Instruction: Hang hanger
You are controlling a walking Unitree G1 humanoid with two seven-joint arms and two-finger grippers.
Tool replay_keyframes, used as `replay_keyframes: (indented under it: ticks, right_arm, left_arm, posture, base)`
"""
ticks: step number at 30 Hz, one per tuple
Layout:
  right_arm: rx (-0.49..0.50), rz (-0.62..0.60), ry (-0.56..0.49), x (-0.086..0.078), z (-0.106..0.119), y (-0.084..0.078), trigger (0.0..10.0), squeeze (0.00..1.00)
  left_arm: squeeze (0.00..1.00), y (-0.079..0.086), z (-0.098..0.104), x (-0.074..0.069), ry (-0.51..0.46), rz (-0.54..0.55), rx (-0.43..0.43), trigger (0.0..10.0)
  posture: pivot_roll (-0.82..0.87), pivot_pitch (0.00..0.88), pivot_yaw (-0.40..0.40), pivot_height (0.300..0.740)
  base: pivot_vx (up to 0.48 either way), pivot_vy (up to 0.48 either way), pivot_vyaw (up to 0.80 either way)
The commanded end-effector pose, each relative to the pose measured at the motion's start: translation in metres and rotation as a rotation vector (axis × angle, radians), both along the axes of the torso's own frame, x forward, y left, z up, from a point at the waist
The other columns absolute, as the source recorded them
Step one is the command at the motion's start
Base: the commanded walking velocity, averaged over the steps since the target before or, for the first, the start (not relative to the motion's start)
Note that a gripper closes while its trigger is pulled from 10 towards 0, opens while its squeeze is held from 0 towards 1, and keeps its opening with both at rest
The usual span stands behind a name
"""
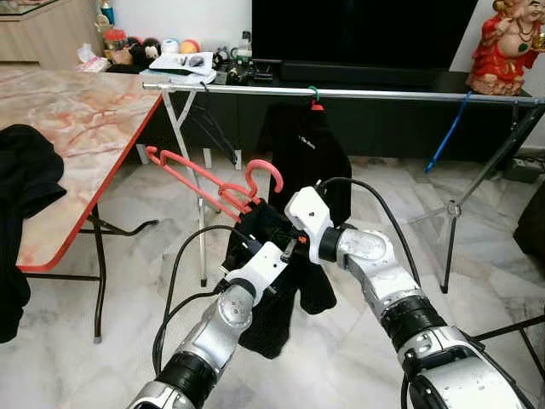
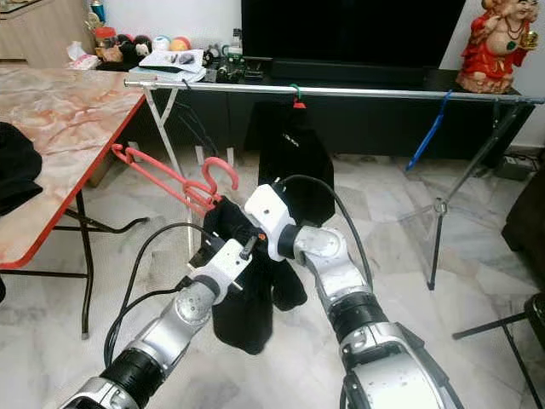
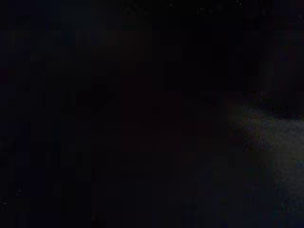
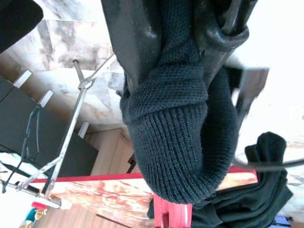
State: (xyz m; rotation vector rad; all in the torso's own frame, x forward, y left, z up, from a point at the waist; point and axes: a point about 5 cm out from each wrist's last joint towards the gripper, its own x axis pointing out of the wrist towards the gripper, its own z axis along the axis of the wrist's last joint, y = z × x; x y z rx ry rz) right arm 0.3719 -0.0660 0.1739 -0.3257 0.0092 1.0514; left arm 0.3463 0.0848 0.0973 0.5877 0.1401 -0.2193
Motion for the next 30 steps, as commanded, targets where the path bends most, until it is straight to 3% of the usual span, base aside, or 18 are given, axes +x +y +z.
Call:
replay_keyframes:
  ticks: [1,10,14,15,16,17,22,23,24,25,26,27,30]
  right_arm:
    - [-0.001,0.004,-0.039,0.002,0.01,-0.002,10.0,0.0]
    - [-0.012,0.001,-0.036,0.002,0.008,-0.004,10.0,0.0]
    - [-0.012,0.003,-0.035,0.002,0.008,-0.004,10.0,0.0]
    - [-0.011,0.004,-0.034,0.002,0.007,-0.004,10.0,0.0]
    - [-0.011,0.004,-0.034,0.002,0.007,-0.004,10.0,0.0]
    - [-0.01,0.006,-0.033,0.001,0.007,-0.004,10.0,0.0]
    - [-0.005,0.012,-0.031,0.001,0.008,-0.002,10.0,0.0]
    - [-0.004,0.013,-0.031,0.001,0.008,-0.002,10.0,0.0]
    - [-0.003,0.013,-0.032,0.001,0.008,-0.002,10.0,0.0]
    - [-0.004,0.013,-0.032,0.001,0.008,-0.002,10.0,0.0]
    - [-0.004,0.013,-0.032,0.001,0.008,-0.002,10.0,0.0]
    - [-0.004,0.012,-0.031,0.001,0.008,-0.003,10.0,0.0]
    - [-0.006,0.009,-0.03,0.001,0.007,-0.004,10.0,0.0]
  left_arm:
    - [0.0,0.014,-0.004,0.002,0.02,0.062,0.016,10.0]
    - [0.0,0.02,-0.01,0.0,0.045,0.072,0.069,10.0]
    - [0.0,0.017,-0.011,0.0,0.056,0.072,0.019,10.0]
    - [0.0,0.003,-0.008,-0.002,0.057,-0.019,-0.089,10.0]
    - [0.0,0.003,-0.008,-0.002,0.057,-0.019,-0.089,10.0]
    - [0.0,-0.007,-0.005,-0.005,0.058,-0.085,-0.164,10.0]
    - [0.0,-0.013,-0.006,-0.007,0.068,-0.107,-0.172,10.0]
    - [0.0,-0.011,-0.007,-0.007,0.066,-0.092,-0.161,9.5]
    - [0.0,-0.009,-0.008,-0.006,0.063,-0.078,-0.143,8.1]
    - [0.0,-0.006,-0.008,-0.005,0.058,-0.062,-0.124,1.3]
    - [0.0,-0.006,-0.008,-0.005,0.058,-0.062,-0.124,1.3]
    - [0.0,-0.004,-0.008,-0.004,0.053,-0.052,-0.109,0.0]
    - [0.0,0.001,-0.009,-0.003,0.05,-0.047,-0.09,0.0]
  posture:
    - [-0.02,0.06,-0.041,0.74]
    - [-0.02,0.055,-0.04,0.74]
    - [-0.02,0.055,-0.04,0.74]
    - [-0.02,0.057,-0.041,0.74]
    - [-0.02,0.057,-0.041,0.74]
    - [-0.02,0.057,-0.041,0.74]
    - [-0.02,0.059,-0.041,0.74]
    - [-0.02,0.06,-0.041,0.74]
    - [-0.02,0.06,-0.041,0.74]
    - [-0.02,0.06,-0.04,0.74]
    - [-0.02,0.06,-0.04,0.74]
    - [-0.02,0.06,-0.04,0.74]
    - [-0.02,0.06,-0.04,0.74]
  base:
    - [0.0,0.0,0.0]
    - [0.0,0.0,0.0]
    - [0.0,0.0,0.0]
    - [0.0,0.0,0.0]
    - [0.0,0.0,0.0]
    - [0.0,0.0,0.0]
    - [0.0,0.0,0.0]
    - [0.0,0.0,0.0]
    - [0.0,0.0,0.0]
    - [0.0,0.0,0.0]
    - [0.0,0.0,0.0]
    - [0.0,0.0,0.0]
    - [0.0,0.0,0.0]
